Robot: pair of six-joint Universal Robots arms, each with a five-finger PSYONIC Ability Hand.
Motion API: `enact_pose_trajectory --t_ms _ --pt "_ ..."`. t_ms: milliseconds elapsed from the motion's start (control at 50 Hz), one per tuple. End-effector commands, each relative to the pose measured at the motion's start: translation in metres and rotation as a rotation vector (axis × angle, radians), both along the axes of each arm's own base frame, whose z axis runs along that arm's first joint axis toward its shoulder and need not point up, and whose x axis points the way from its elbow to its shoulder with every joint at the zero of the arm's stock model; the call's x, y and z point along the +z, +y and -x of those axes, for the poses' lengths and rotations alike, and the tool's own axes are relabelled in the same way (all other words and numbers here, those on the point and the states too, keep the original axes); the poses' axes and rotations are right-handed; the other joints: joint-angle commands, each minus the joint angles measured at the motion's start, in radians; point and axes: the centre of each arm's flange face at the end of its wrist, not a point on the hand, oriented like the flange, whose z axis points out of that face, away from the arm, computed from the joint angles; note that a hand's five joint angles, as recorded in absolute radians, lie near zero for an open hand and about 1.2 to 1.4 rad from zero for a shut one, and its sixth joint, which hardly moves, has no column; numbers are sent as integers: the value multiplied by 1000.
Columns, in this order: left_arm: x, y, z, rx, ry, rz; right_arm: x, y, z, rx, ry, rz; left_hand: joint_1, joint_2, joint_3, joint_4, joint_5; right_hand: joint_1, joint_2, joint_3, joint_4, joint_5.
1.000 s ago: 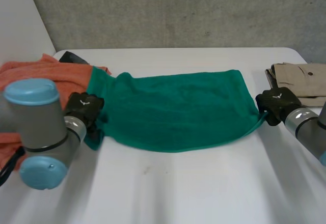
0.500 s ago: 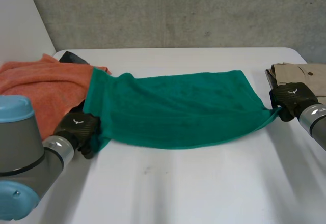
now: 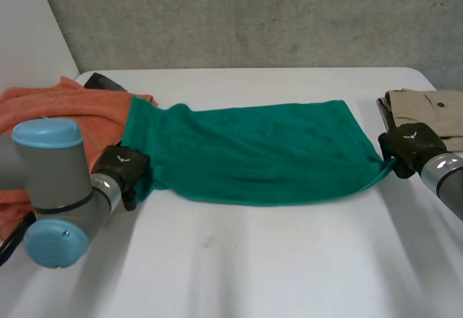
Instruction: Fold the laundry.
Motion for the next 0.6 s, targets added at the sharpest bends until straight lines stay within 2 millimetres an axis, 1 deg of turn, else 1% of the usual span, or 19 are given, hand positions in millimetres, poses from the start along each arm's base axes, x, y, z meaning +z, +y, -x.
enact_pose_trajectory --t_ms 20,160,240,280,300,320,380,460,480,540,560,600 --pt "-2 -19 4 -22 -31 40 -1 2 -2 14 9 -1 147 156 156 157 155 291 223 207 199 207" --pt "-3 -28 7 -42 -16 59 -3 1 -2 14 12 -4 194 204 203 204 202 291 223 207 199 207" --pt "-6 -37 9 -54 -5 78 -5 2 -2 17 18 -8 315 324 323 324 322 291 223 207 199 207" --pt "-8 -39 9 -55 -7 83 -5 2 -3 21 18 -6 402 412 411 412 410 291 223 207 199 207" --pt "-8 -41 9 -56 -7 88 -5 2 -3 19 18 -7 481 491 490 491 489 291 223 207 199 207" --pt "-8 -42 10 -59 -9 95 -5 2 -3 21 18 -6 691 701 700 701 699 291 223 207 199 207" --pt "-6 -44 8 -56 -13 107 -5 1 -2 17 18 -8 875 884 883 885 882 291 223 207 199 207" --pt "3 -41 6 -46 -7 117 -1 3 -1 14 21 -17 905 914 913 914 912 291 223 207 199 207" --pt "8 -38 3 -33 -4 112 2 4 -1 14 24 -25 905 914 913 914 912 291 223 207 199 207" --pt "15 -27 -4 -17 4 86 8 9 0 18 38 -54 905 914 913 914 912 291 223 207 199 207" --pt "21 -20 -9 -8 15 72 14 14 1 22 51 -80 905 914 913 914 912 291 223 207 199 207" --pt "26 -12 -13 -4 25 56 21 20 5 24 74 -106 905 914 913 914 912 291 223 207 199 207"
